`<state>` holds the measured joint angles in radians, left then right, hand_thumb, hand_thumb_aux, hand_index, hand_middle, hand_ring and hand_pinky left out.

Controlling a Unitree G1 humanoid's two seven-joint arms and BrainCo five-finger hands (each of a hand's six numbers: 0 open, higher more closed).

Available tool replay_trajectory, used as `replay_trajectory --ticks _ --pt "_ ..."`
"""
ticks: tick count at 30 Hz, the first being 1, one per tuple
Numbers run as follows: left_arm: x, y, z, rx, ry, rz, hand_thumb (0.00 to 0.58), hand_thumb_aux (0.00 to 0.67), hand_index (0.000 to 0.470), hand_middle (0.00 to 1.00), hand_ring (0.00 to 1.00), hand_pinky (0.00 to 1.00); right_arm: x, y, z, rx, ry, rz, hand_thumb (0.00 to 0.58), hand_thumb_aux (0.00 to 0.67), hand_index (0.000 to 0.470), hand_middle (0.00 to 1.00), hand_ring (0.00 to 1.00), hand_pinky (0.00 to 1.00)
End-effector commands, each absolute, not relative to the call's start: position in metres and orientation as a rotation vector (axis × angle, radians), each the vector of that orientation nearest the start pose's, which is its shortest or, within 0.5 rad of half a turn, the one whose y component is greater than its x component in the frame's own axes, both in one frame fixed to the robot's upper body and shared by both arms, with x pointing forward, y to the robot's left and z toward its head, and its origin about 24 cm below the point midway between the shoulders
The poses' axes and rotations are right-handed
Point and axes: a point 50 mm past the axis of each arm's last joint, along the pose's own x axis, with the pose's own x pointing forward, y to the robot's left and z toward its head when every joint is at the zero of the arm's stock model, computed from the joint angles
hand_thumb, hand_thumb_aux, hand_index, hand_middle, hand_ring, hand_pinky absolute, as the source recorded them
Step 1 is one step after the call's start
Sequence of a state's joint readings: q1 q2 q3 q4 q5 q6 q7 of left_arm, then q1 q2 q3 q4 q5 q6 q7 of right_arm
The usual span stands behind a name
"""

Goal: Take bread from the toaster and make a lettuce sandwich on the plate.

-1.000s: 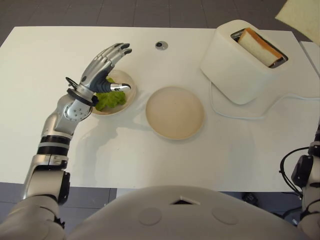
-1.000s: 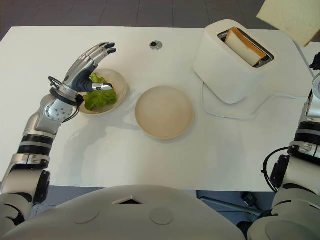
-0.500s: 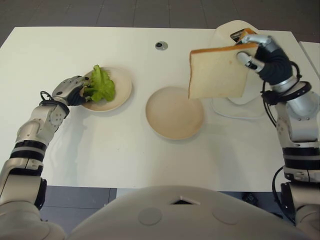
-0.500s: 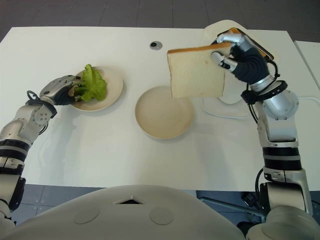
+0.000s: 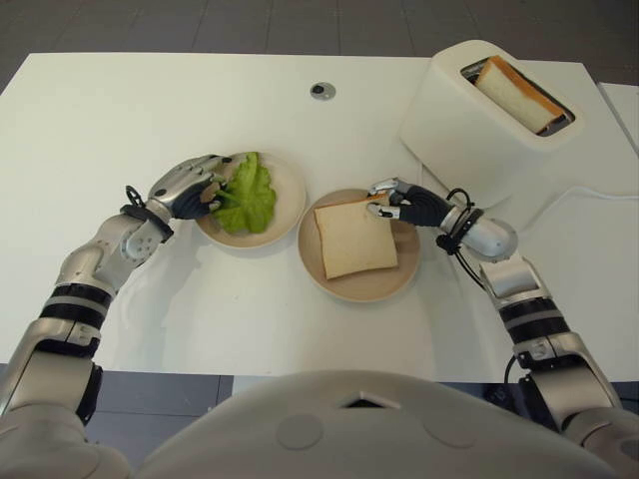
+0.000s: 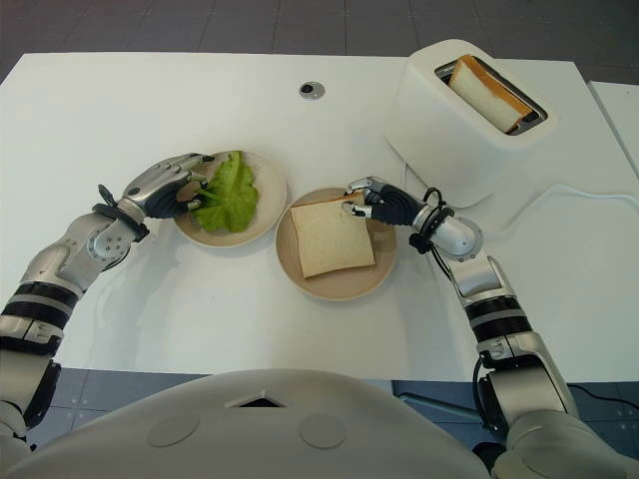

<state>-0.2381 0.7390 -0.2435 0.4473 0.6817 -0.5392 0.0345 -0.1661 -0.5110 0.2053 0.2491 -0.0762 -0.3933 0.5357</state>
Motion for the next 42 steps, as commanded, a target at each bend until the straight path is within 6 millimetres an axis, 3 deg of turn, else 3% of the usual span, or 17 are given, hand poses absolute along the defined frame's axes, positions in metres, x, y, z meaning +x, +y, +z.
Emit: replay_trajectory --ticks 1,2,3,10,17,23,27,31,34,38,42 --pt "0.278 0.23 0.065 1.314 -0.301 -0.47 0.58 0.67 0.47 0.0 0.0 0.0 0.274 -0.178 0.065 -0.662 -0.17 0.697 0.0 0.0 0.0 0.5 0.5 0.5" --pt "0.278 0.228 0.067 1.301 -0.32 -0.469 0.58 0.67 0.47 0.0 0.0 0.0 0.277 -0.179 0.069 -0.66 -0.189 0.664 0.0 0.0 0.0 0.19 0.19 0.19" --pt "0.278 0.226 0.069 1.285 -0.343 -0.468 0.58 0.67 0.47 0.0 0.0 0.0 0.279 -0.181 0.073 -0.657 -0.208 0.632 0.0 0.0 0.0 0.0 0.0 0.0" --pt "0.271 0.208 0.083 1.157 -0.488 -0.499 0.58 0.67 0.47 0.0 0.0 0.0 0.284 -0.194 0.093 -0.69 -0.299 0.534 0.0 0.0 0.0 0.0 0.0 0.0" --pt "0.26 0.174 0.097 0.936 -0.658 -0.586 0.58 0.67 0.47 0.0 0.0 0.0 0.291 -0.208 0.12 -0.633 -0.399 0.389 0.0 0.0 0.0 0.0 0.0 0.0" --pt "0.252 0.138 0.108 0.699 -0.785 -0.661 0.58 0.67 0.47 0.0 0.0 0.0 0.293 -0.211 0.124 -0.623 -0.413 0.369 0.0 0.0 0.0 0.0 0.0 0.0" --pt "0.254 0.116 0.108 0.629 -0.807 -0.685 0.58 0.67 0.47 0.0 0.0 0.0 0.293 -0.211 0.125 -0.623 -0.415 0.366 0.0 0.0 0.0 0.0 0.0 0.0" --pt "0.24 0.096 0.111 0.533 -0.846 -0.789 0.58 0.67 0.47 0.0 0.0 0.0 0.294 -0.211 0.125 -0.625 -0.414 0.369 0.0 0.0 0.0 0.0 0.0 0.0" --pt "0.237 0.088 0.104 0.564 -0.818 -0.852 0.58 0.67 0.47 0.0 0.0 0.0 0.293 -0.21 0.125 -0.626 -0.415 0.372 0.0 0.0 0.0 0.0 0.0 0.0" --pt "0.253 0.091 0.075 0.755 -0.67 -0.865 0.58 0.67 0.47 0.0 0.0 0.0 0.292 -0.209 0.125 -0.628 -0.418 0.379 0.0 0.0 0.0 0.0 0.0 0.0" --pt "0.258 0.092 0.064 0.835 -0.617 -0.843 0.58 0.67 0.47 0.0 0.0 0.0 0.289 -0.206 0.124 -0.632 -0.421 0.395 0.0 0.0 0.0 0.0 0.0 0.0"
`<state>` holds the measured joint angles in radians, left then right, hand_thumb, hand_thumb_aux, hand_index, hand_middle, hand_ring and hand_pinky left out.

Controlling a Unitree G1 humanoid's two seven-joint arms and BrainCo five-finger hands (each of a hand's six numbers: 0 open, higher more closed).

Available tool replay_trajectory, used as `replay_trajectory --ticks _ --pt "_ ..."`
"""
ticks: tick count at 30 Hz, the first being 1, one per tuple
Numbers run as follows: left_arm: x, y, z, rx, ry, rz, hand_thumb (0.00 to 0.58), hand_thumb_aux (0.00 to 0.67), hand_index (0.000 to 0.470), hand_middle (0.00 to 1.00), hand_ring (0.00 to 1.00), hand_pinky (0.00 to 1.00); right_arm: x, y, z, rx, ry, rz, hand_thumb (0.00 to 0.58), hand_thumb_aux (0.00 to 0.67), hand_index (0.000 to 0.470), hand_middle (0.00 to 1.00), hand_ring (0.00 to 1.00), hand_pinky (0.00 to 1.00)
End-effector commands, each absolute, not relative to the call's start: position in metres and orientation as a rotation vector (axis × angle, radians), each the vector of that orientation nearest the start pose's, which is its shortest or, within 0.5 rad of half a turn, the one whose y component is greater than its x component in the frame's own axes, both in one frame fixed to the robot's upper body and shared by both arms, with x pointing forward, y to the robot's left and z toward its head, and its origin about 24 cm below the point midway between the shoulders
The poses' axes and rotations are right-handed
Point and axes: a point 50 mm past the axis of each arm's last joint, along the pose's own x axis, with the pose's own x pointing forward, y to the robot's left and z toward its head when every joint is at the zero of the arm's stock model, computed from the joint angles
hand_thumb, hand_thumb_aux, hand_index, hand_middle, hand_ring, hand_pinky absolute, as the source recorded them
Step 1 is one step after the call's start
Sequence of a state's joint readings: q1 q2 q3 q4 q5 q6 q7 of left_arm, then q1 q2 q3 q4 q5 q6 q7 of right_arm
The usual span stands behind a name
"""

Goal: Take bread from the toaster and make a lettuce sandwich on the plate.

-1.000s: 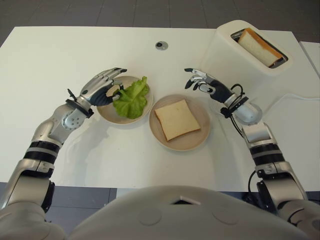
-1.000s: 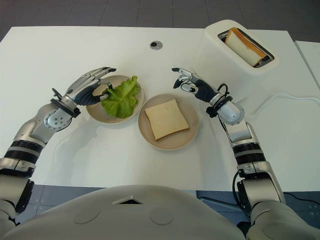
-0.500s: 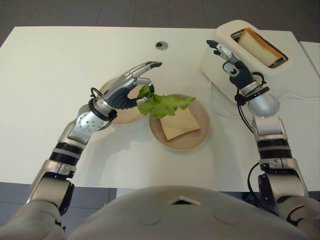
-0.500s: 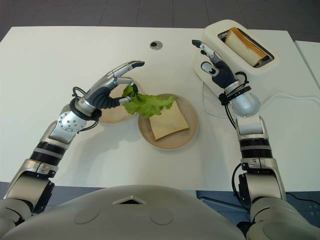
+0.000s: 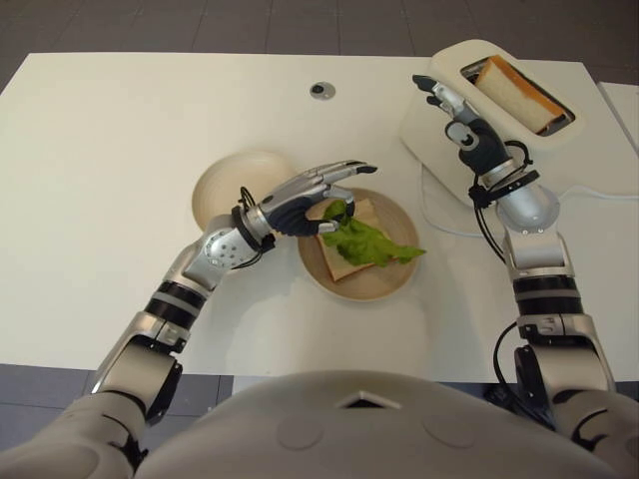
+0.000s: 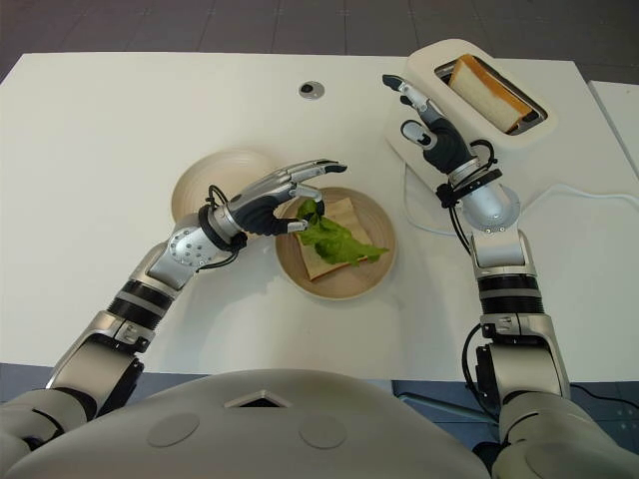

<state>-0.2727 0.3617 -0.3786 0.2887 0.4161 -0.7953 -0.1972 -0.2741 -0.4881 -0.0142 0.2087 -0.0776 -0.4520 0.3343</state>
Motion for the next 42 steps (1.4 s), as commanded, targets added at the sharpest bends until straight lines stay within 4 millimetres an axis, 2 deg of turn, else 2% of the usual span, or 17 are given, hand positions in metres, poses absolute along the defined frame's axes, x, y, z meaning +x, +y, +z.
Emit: replay_trajectory --ticks 1,6,7,9,13,15,16,17,21,25,28,31,35,37,40,41,42 --pt "0.262 0.094 0.059 0.874 -0.585 -0.832 0.58 0.67 0.47 0.0 0.0 0.0 0.289 -0.206 0.124 -0.632 -0.421 0.397 0.0 0.0 0.0 0.0 0.0 0.0" --pt "0.268 0.093 0.046 0.954 -0.518 -0.81 0.58 0.67 0.47 0.0 0.0 0.0 0.288 -0.205 0.123 -0.635 -0.418 0.402 0.0 0.0 0.0 0.0 0.0 0.0" --pt "0.268 0.092 0.046 0.956 -0.519 -0.807 0.579 0.646 0.453 0.0 0.0 0.0 0.287 -0.205 0.123 -0.635 -0.417 0.402 0.0 0.0 0.0 0.0 0.0 0.0" --pt "0.268 0.09 0.046 0.958 -0.523 -0.797 0.541 0.497 0.348 0.0 0.0 0.0 0.287 -0.204 0.122 -0.635 -0.416 0.404 0.0 0.0 0.0 0.0 0.0 0.0" --pt "0.268 0.089 0.047 0.968 -0.53 -0.798 0.403 0.3 0.21 0.0 0.0 0.0 0.287 -0.203 0.121 -0.635 -0.413 0.407 0.0 0.0 0.0 0.0 0.0 0.0" --pt "0.264 0.089 0.048 0.959 -0.543 -0.821 0.408 0.305 0.214 0.0 0.0 0.0 0.287 -0.203 0.121 -0.635 -0.414 0.408 0.0 0.0 0.0 0.0 0.0 0.0" --pt "0.261 0.089 0.049 0.95 -0.551 -0.839 0.265 0.176 0.123 0.0 0.0 0.0 0.287 -0.203 0.121 -0.635 -0.414 0.408 0.0 0.0 0.0 0.0 0.0 0.0" --pt "0.258 0.09 0.05 0.935 -0.556 -0.857 0.0 0.0 0.0 0.0 0.0 0.0 0.287 -0.203 0.121 -0.637 -0.417 0.405 0.0 0.0 0.0 0.0 0.0 0.0" --pt "0.255 0.095 0.056 0.894 -0.561 -0.862 0.0 0.0 0.0 0.0 0.0 0.0 0.288 -0.206 0.131 -0.649 -0.465 0.348 0.0 0.0 0.0 0.0 0.0 0.0" --pt "0.267 0.107 0.08 0.818 -0.628 -0.699 0.0 0.0 0.0 0.0 0.0 0.0 0.28 -0.212 0.164 -0.788 -0.62 0.224 0.0 0.0 0.0 0.0 0.0 0.0" --pt "0.269 0.111 0.088 0.78 -0.651 -0.659 0.0 0.0 0.0 0.0 0.0 0.0 0.279 -0.247 0.194 -1.067 -0.644 -0.031 0.0 0.0 0.0 0.0 0.0 0.0" --pt "0.262 0.112 0.089 0.779 -0.682 -0.684 0.0 0.0 0.0 0.0 0.0 0.0 0.278 -0.283 0.205 -1.287 -0.564 -0.197 0.0 0.0 0.0 0.0 0.0 0.0" --pt "0.258 0.119 0.093 0.781 -0.702 -0.697 0.0 0.0 0.0 0.0 0.0 0.0 0.283 -0.318 0.186 -1.421 -0.309 -0.227 0.0 0.0 0.0 0.0 0.0 0.0" --pt "0.258 0.125 0.096 0.779 -0.707 -0.678 0.0 0.0 0.0 0.0 0.0 0.0 0.284 -0.323 0.169 -1.445 -0.193 -0.158 0.0 0.0 0.0 0.0 0.0 0.0" --pt "0.26 0.128 0.097 0.78 -0.703 -0.664 0.0 0.0 0.0 0.0 0.0 0.0 0.286 -0.318 0.155 -1.436 -0.137 -0.071 0.0 0.0 0.0 0.0 0.0 0.0" --pt "0.26 0.128 0.097 0.792 -0.703 -0.665 0.0 0.0 0.0 0.0 0.0 0.0 0.287 -0.313 0.154 -1.406 -0.154 -0.043 0.255 0.168 0.118 0.0 0.0 0.0" --pt "0.26 0.128 0.097 0.792 -0.706 -0.666 0.0 0.0 0.0 0.0 0.0 0.0 0.287 -0.308 0.155 -1.376 -0.18 -0.022 0.489 0.405 0.284 0.0 0.0 0.0"
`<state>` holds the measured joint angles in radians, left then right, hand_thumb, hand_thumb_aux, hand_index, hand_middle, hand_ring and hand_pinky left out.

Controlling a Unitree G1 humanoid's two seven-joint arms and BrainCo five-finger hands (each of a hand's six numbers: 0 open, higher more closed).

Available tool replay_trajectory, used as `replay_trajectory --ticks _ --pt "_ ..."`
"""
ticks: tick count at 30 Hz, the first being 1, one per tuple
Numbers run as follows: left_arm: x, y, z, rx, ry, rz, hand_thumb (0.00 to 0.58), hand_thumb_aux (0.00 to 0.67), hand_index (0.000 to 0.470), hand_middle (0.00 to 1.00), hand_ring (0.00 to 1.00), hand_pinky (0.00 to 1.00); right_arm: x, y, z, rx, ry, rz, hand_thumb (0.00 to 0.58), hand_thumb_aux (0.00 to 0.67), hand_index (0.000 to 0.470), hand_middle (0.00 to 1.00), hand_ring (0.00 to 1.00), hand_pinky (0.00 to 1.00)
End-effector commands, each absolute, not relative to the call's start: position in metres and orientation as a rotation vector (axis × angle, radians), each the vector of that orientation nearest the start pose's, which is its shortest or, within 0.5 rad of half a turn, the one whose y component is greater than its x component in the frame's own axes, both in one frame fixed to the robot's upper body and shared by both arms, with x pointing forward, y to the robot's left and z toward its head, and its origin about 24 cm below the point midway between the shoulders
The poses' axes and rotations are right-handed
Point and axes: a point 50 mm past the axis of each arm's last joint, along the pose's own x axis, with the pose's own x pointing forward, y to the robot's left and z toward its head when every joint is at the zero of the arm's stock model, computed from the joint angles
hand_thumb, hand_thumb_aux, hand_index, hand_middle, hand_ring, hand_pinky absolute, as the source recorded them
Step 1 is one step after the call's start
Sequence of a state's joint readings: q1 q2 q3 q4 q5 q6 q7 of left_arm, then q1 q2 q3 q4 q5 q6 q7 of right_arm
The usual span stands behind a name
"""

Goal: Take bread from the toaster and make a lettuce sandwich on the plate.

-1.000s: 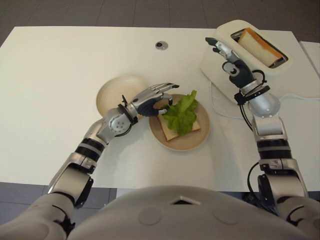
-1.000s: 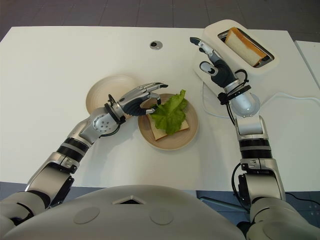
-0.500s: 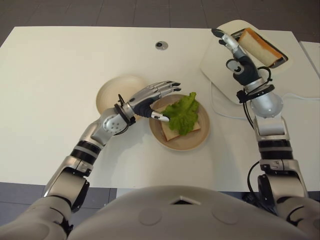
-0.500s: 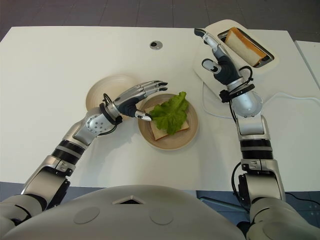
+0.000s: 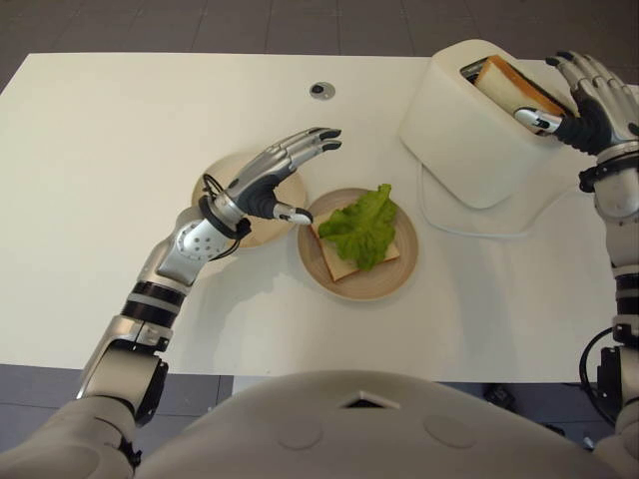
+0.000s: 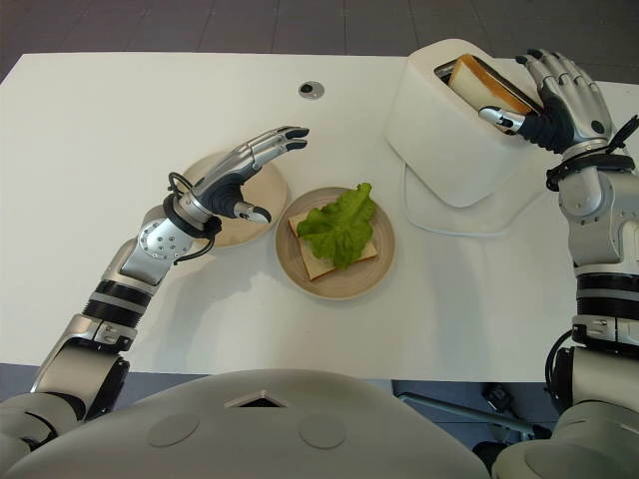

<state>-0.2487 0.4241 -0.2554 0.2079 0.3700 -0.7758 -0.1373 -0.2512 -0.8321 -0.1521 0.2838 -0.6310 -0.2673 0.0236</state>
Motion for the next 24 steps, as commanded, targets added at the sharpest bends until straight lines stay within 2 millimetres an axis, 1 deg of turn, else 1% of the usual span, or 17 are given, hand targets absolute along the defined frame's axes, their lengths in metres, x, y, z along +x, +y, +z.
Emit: replay_trajectory --ticks 1,2,3,5,6,7,8,14,16,18,20,22,24 --pt "0.259 0.128 0.097 0.793 -0.709 -0.666 0.0 0.0 0.0 0.0 0.0 0.0 0.288 -0.304 0.157 -1.355 -0.203 -0.007 0.577 0.623 0.437 0.0 0.0 0.0" --pt "0.259 0.128 0.097 0.793 -0.71 -0.666 0.0 0.0 0.0 0.0 0.0 0.0 0.288 -0.301 0.158 -1.335 -0.226 0.003 0.58 0.67 0.47 0.0 0.0 0.0" --pt "0.259 0.128 0.097 0.792 -0.711 -0.665 0.0 0.0 0.0 0.0 0.0 0.0 0.287 -0.299 0.161 -1.317 -0.246 0.004 0.58 0.67 0.47 0.02 0.02 0.02" --pt "0.26 0.127 0.096 0.79 -0.71 -0.664 0.0 0.0 0.0 0.0 0.0 0.0 0.286 -0.301 0.168 -1.294 -0.292 -0.032 0.58 0.67 0.47 0.26 0.26 0.26" --pt "0.26 0.127 0.096 0.788 -0.71 -0.663 0.0 0.0 0.0 0.0 0.0 0.0 0.286 -0.303 0.173 -1.282 -0.319 -0.065 0.58 0.67 0.47 0.42 0.42 0.42" --pt "0.26 0.127 0.096 0.786 -0.711 -0.66 0.0 0.0 0.0 0.0 0.0 0.0 0.286 -0.304 0.179 -1.257 -0.352 -0.102 0.58 0.67 0.47 0.69 0.69 0.69" --pt "0.26 0.127 0.096 0.783 -0.714 -0.659 0.0 0.0 0.0 0.0 0.0 0.0 0.286 -0.305 0.184 -1.231 -0.389 -0.131 0.58 0.67 0.47 1.0 1.0 1.0" --pt "0.26 0.129 0.098 0.772 -0.725 -0.639 0.0 0.0 0.0 0.0 0.0 0.0 0.277 -0.3 0.218 -1.12 -0.643 -0.286 0.58 0.67 0.47 1.0 1.0 1.0" --pt "0.261 0.13 0.1 0.756 -0.735 -0.626 0.0 0.0 0.0 0.0 0.0 0.0 0.271 -0.295 0.23 -1.034 -0.746 -0.297 0.58 0.67 0.47 1.0 1.0 1.0" --pt "0.26 0.132 0.104 0.703 -0.752 -0.619 0.0 0.0 0.0 0.0 0.0 0.0 0.265 -0.285 0.236 -0.92 -0.811 -0.232 0.58 0.67 0.47 1.0 1.0 1.0" --pt "0.252 0.134 0.121 0.516 -0.814 -0.616 0.0 0.0 0.0 0.0 0.0 0.0 0.262 -0.271 0.235 -0.801 -0.829 -0.114 0.58 0.67 0.47 1.0 1.0 1.0" --pt "0.243 0.141 0.139 0.328 -0.879 -0.621 0.0 0.0 0.0 0.0 0.0 0.0 0.262 -0.259 0.229 -0.717 -0.803 0.025 0.58 0.67 0.47 1.0 1.0 1.0" --pt "0.237 0.146 0.147 0.26 -0.907 -0.655 0.0 0.0 0.0 0.0 0.0 0.0 0.263 -0.248 0.217 -0.663 -0.748 0.163 0.58 0.67 0.47 1.0 1.0 1.0"
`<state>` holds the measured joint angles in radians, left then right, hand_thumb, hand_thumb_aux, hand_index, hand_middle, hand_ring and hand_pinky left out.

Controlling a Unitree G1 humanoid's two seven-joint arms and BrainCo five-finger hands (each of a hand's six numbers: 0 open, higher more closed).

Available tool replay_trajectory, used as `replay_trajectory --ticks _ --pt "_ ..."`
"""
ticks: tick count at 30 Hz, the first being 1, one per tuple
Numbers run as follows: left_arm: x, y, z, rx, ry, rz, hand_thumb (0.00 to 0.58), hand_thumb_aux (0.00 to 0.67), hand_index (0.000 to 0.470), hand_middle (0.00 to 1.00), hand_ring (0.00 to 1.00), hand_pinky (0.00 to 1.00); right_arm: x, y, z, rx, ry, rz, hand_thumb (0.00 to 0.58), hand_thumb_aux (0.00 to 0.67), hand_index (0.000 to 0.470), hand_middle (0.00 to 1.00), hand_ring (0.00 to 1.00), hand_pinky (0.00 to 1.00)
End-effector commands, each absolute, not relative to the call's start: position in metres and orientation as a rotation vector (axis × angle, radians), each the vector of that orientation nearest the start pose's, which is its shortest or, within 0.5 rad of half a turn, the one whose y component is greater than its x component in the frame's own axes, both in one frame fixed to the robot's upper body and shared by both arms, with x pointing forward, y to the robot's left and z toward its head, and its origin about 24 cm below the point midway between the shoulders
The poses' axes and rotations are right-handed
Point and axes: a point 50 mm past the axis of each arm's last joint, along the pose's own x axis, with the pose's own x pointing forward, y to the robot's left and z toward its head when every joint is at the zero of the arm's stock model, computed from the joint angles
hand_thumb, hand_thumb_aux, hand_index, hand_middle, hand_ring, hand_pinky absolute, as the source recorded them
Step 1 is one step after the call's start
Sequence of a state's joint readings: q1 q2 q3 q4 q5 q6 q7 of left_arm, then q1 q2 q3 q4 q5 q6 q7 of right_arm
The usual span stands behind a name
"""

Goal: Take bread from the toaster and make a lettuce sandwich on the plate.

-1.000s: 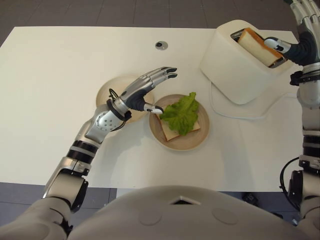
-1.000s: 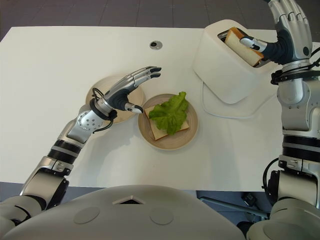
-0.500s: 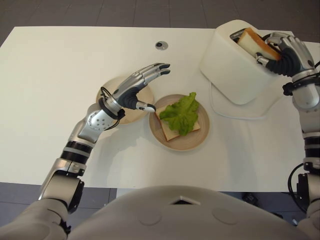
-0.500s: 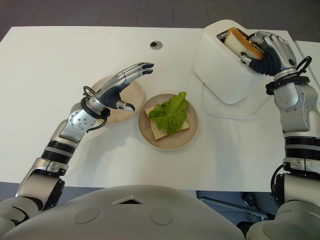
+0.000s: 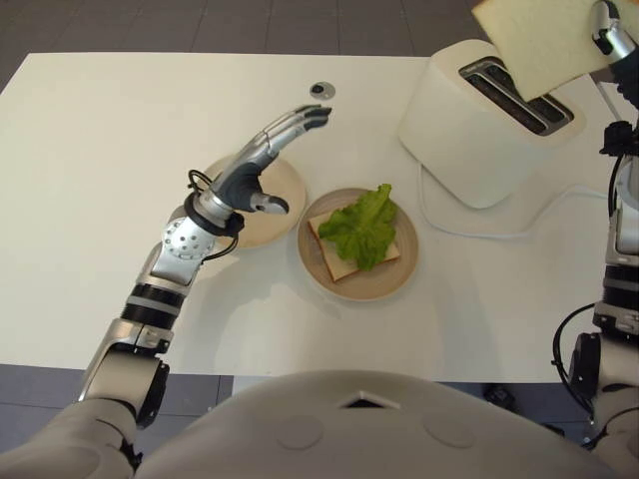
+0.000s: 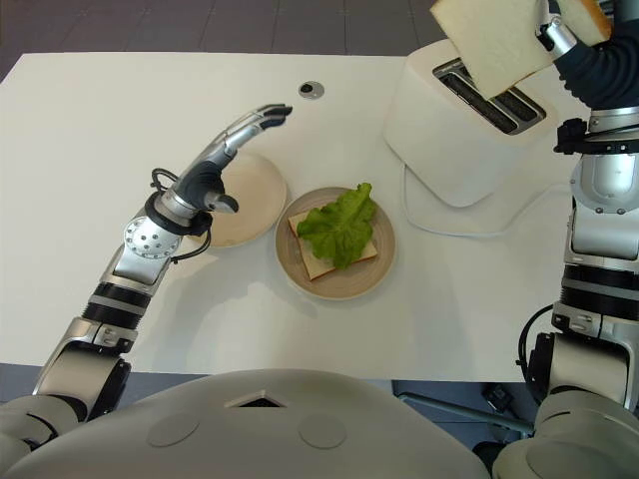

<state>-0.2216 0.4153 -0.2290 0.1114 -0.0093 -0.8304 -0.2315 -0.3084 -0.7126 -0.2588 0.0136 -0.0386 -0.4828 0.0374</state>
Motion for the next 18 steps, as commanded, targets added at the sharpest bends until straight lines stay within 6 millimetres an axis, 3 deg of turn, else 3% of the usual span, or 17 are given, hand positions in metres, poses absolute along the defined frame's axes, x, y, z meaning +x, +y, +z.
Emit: replay_trajectory --ticks 1,5,9,13,18 --pt "0.236 0.147 0.148 0.25 -0.907 -0.669 0.0 0.0 0.0 0.0 0.0 0.0 0.263 -0.244 0.211 -0.642 -0.72 0.225 0.58 0.67 0.47 1.0 1.0 1.0" --pt "0.231 0.149 0.145 0.206 -0.892 -0.746 0.0 0.0 0.0 0.0 0.0 0.0 0.268 -0.219 0.184 -0.621 -0.589 0.552 0.58 0.67 0.47 1.0 1.0 1.0" --pt "0.22 0.144 0.133 0.243 -0.855 -0.891 0.0 0.0 0.0 0.0 0.0 0.0 0.287 -0.194 0.158 -0.616 -0.415 0.914 0.58 0.67 0.47 1.0 1.0 1.0" --pt "0.219 0.139 0.122 0.298 -0.812 -0.952 0.0 0.0 0.0 0.0 0.0 0.0 0.305 -0.178 0.141 -0.59 -0.266 1.151 0.58 0.67 0.47 1.0 1.0 1.0" --pt "0.221 0.128 0.104 0.389 -0.743 -0.998 0.0 0.0 0.0 0.0 0.0 0.0 0.311 -0.166 0.122 -0.541 -0.137 1.337 0.58 0.67 0.47 1.0 1.0 1.0"
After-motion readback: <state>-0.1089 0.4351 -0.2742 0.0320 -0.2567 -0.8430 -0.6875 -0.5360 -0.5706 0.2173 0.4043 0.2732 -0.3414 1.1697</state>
